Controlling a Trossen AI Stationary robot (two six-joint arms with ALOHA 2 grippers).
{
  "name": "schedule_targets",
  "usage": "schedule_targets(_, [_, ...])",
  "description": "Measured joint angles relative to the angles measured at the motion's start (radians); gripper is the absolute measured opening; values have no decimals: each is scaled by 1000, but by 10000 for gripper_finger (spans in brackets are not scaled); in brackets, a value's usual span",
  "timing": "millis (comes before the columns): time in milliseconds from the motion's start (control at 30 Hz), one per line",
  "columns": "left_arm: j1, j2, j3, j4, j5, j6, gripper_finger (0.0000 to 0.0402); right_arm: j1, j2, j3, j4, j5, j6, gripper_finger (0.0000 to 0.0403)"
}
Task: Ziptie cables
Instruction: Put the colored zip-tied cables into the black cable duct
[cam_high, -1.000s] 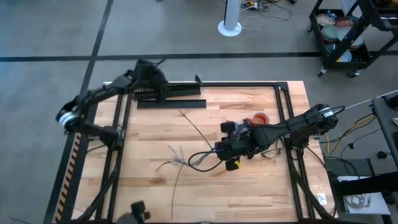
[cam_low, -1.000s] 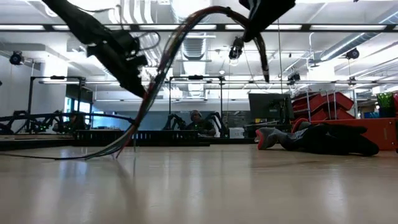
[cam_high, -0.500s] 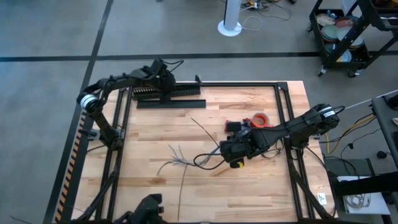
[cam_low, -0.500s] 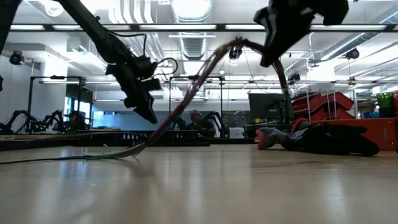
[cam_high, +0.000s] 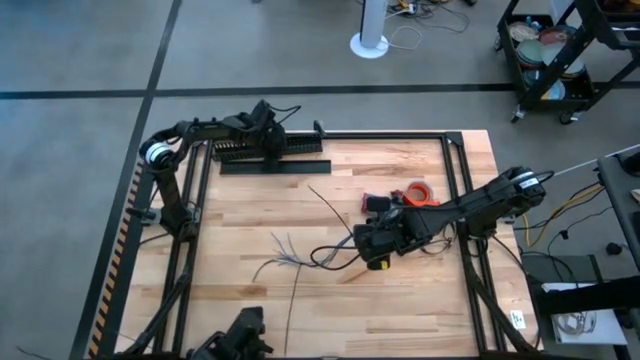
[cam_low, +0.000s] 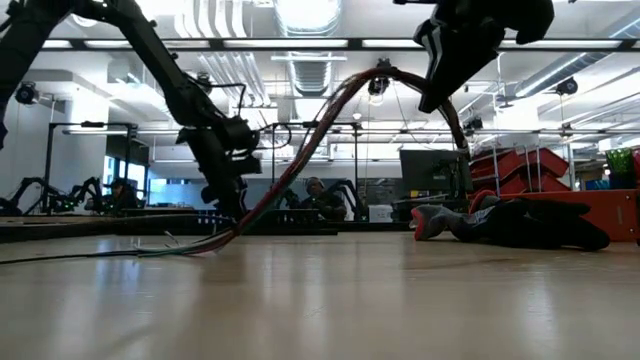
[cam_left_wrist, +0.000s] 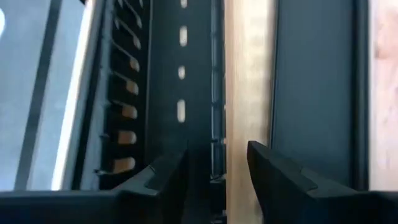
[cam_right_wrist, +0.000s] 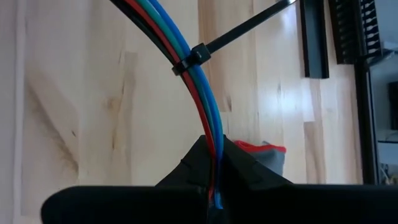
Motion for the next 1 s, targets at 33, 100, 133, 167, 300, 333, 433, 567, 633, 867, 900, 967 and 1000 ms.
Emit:
schedule_targets(33, [0, 5, 0, -2, -2, 0, 145, 1, 0, 0, 9, -1, 3, 0])
schedule_targets(100, [0, 9, 0, -4, -2, 0, 121, 4, 0, 0, 22, -1, 6, 0])
schedule_targets(133, [0, 9, 0, -3, -3, -1, 102, 5, 0, 0, 25, -1, 7, 0])
schedule_targets(167, [0, 9, 0, -2, -3, -2, 81, 5, 0, 0, 29, -1, 7, 0])
schedule_targets(300, [2, 0, 0, -6, -54, -28, 10, 5, 0, 0, 42, -1, 16, 0])
schedule_targets(333, [3, -5, 0, -7, -78, -29, 9, 5, 0, 0, 44, -1, 18, 0])
schedule_targets(433, [-1, -36, 0, -30, -102, -17, 2, 7, 0, 0, 44, -1, 27, 0])
schedule_targets(567, [-23, -121, 0, -101, -111, -46, 1, 13, 0, 0, 44, -1, 28, 0])
schedule_targets(633, [-41, -176, 12, -174, -118, -69, 1, 16, 0, 0, 44, 0, 27, 0])
schedule_targets(867, [-230, -372, 76, -394, -186, -241, 0, 30, -42, 7, 40, 2, 40, 0])
schedule_targets(900, [-276, -394, 76, -397, -186, -279, 0, 36, -52, 14, 41, 2, 45, 0])
schedule_targets(967, [-373, -430, 68, -391, -184, -355, 0, 62, -74, 31, 42, 1, 51, 0])
schedule_targets(1000, [-422, -442, 62, -389, -184, -394, 0, 77, -83, 41, 42, -2, 48, 0])
